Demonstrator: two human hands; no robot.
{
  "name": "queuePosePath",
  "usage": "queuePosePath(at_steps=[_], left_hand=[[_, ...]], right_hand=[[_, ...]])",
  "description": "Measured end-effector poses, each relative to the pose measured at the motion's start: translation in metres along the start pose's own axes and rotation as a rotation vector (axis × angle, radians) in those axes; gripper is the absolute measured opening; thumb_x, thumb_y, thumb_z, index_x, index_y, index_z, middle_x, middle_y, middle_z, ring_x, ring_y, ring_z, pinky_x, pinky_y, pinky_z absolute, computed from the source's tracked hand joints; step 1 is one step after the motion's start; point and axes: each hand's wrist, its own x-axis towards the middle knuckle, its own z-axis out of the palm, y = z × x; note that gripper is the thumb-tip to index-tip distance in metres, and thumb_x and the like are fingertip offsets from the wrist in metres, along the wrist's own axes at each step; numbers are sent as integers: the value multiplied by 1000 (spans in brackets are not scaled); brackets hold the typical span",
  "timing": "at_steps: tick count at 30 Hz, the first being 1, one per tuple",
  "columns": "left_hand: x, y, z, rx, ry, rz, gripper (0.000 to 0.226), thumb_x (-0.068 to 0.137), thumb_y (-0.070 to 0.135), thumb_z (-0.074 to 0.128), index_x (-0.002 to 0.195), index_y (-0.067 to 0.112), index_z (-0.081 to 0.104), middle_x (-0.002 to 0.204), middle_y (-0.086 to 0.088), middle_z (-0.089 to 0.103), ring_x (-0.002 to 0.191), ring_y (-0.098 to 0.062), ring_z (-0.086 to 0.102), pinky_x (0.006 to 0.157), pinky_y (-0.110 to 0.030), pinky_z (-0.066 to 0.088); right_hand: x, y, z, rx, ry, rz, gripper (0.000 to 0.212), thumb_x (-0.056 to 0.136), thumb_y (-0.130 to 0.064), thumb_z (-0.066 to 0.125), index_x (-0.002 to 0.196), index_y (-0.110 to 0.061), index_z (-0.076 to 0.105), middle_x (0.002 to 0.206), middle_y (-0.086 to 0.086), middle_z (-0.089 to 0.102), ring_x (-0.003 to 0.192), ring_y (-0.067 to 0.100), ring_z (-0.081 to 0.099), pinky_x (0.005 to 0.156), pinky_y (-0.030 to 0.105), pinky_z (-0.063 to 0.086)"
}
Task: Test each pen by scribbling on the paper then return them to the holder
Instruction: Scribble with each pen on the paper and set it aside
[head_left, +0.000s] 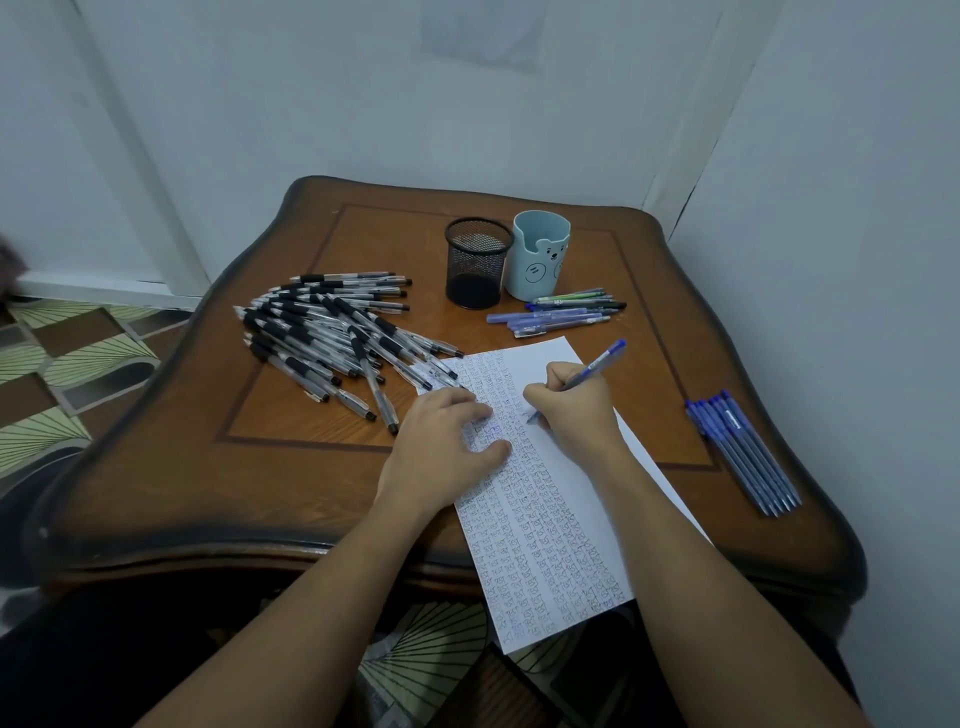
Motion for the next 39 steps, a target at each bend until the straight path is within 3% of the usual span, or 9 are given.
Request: queuePosePath(at_steps=[7,13,17,27,35,39], left_hand=[[1,-1,1,2,9,1,48,82,46,70,123,23,65,130,8,52,123,-8,36,96,-20,23],[1,-2,1,5,7,5,49,81,46,70,123,23,66,130,7,53,123,-9,36,98,-22,24],[1,-1,1,1,15,7,48,81,46,70,123,22,66,129,7,53,123,-10,37,98,-22,24],[0,-1,2,6,11,8,48,82,46,70,124,22,65,130,7,52,123,-9,36,99,-23,24],[0,-2,2,3,8,6,49,82,47,70,124,22,65,130,7,52,124,-9,36,102,-25,26],[0,-2,2,2,1,2,49,82,47,69,124,23,65,131,8,52,124,-9,35,103,-26,26]], right_hand=[[-1,-1,1,-30,26,-33,38,78,-2,67,56,-14,38,53,1,31,54,15,40,54,28,37],[-1,1,-1,-30,36,-43,38,79,-2,67,56,-15,39,54,4,33,56,18,41,56,32,38],[-1,1,1,-16,16,-22,43,74,-6,66,47,-22,37,49,-4,29,55,18,37,58,35,36],[-2,0,-1,-34,57,-31,36,77,-1,64,56,-14,38,57,8,30,54,17,38,54,28,35],[-3,-3,0,-38,38,-17,47,77,2,63,52,-20,30,52,-3,24,52,12,30,49,24,32],[-2,-3,-2,-38,42,-9,36,78,0,64,58,-12,37,57,8,29,56,18,38,49,23,36]])
